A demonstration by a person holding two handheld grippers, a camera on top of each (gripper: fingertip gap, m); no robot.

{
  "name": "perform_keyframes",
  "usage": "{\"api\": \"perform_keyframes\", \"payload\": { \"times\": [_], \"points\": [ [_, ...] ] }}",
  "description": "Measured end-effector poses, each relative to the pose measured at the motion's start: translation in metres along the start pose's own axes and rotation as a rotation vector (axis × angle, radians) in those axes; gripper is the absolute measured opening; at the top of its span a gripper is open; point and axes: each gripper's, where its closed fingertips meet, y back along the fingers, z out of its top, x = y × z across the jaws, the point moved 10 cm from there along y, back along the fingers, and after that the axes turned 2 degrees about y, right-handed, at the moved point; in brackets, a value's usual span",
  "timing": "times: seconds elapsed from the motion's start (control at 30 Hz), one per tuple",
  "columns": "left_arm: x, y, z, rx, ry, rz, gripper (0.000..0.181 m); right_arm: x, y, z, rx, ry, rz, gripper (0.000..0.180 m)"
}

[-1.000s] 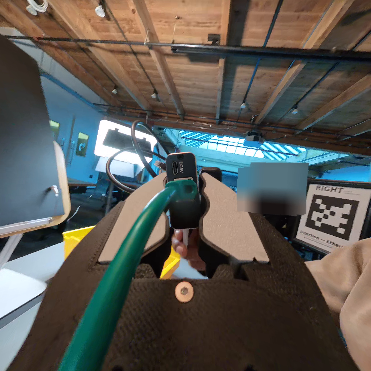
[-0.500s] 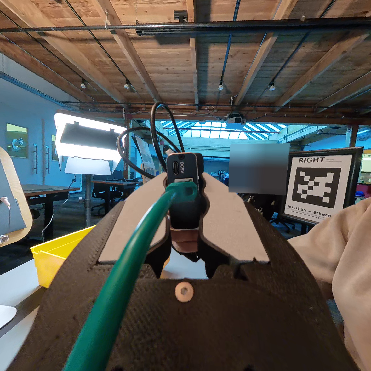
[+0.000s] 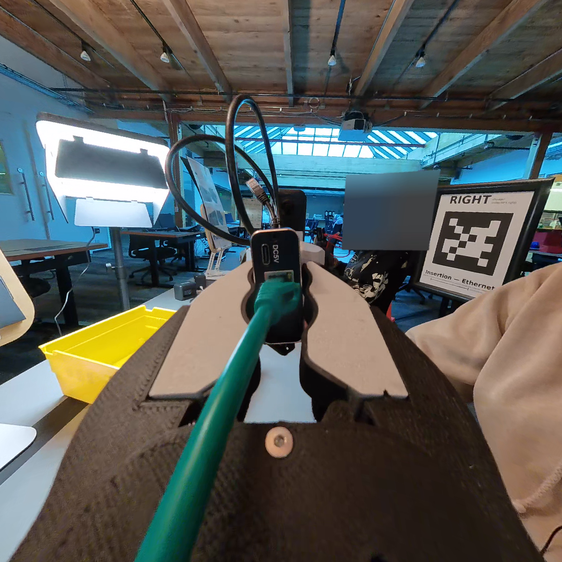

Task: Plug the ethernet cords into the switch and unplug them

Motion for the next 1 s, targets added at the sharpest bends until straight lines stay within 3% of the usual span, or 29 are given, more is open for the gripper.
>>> {"api": "perform_keyframes", "payload": {
  "times": [1.0],
  "points": [
    [-0.0085, -0.0046, 0.0009, 0.02, -0.027, 0.0, 0.026, 0.005, 0.0049, 0.0035, -0.002, 0.018, 0.045, 0.015]
  ]
}}
